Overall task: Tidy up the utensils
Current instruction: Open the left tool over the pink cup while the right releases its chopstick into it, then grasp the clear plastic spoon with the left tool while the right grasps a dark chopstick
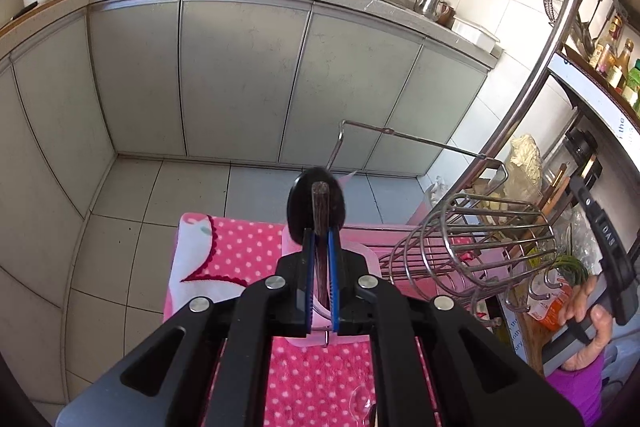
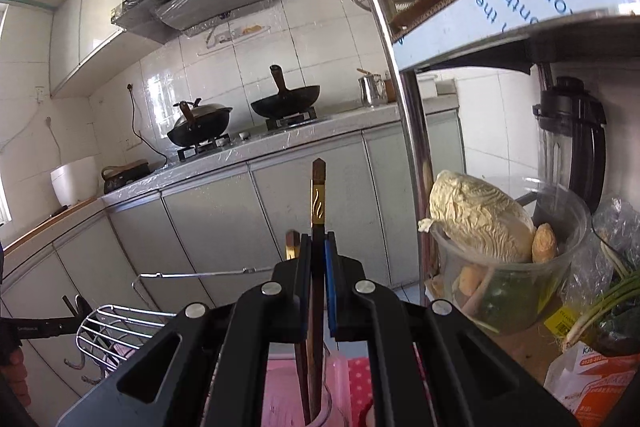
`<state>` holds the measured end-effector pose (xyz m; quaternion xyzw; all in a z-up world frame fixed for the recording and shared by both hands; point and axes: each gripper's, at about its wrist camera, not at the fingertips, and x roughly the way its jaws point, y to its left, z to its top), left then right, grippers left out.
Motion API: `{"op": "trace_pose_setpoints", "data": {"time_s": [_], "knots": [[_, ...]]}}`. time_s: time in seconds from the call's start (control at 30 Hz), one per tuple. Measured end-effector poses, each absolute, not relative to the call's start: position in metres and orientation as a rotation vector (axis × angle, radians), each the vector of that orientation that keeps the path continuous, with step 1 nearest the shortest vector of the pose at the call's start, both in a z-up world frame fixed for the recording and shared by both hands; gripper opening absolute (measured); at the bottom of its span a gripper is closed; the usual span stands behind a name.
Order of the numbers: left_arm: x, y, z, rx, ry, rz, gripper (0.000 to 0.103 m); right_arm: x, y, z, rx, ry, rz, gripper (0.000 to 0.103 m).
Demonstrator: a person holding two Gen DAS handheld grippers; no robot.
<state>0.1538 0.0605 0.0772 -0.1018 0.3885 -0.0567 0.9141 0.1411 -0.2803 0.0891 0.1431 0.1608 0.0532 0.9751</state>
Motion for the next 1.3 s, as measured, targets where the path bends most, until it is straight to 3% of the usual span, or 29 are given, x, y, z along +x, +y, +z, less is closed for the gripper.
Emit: {"op": "trace_pose_setpoints", "data": {"time_s": [0.3, 0.37, 0.43, 0.47, 0.6, 1.0, 1.3], "knots": [[0.154, 0.066, 0.060, -0.250, 0.796, -0.095, 0.006, 0.141, -0.273, 0.066, 0.295, 0.420, 0.145, 0.008], [0.153, 0.065, 0.060, -0.239, 0.790, -0.086, 0.007, 0.141, -0.272, 0.064, 0.296, 0.445, 0.151, 0.014], [0.151, 0.065, 0.062, -0.237, 0.787, -0.084, 0.010, 0.142, -0.271, 0.063, 0.299, 0.464, 0.161, 0.038], [0.150, 0.064, 0.062, -0.239, 0.784, -0.080, 0.017, 0.142, -0.271, 0.062, 0.302, 0.470, 0.165, 0.040], [0.144, 0.068, 0.067, -0.255, 0.760, -0.082, 0.028, 0.138, -0.270, 0.063, 0.295, 0.482, 0.173, 0.040], [0.098, 0.069, 0.064, -0.279, 0.746, -0.108, 0.029, 0.083, -0.276, 0.054, 0.326, 0.523, 0.173, 0.040], [0.063, 0.034, 0.008, -0.235, 0.911, -0.227, 0.029, 0.045, -0.240, 0.001, 0.351, 0.741, 0.293, 0.040]]}}
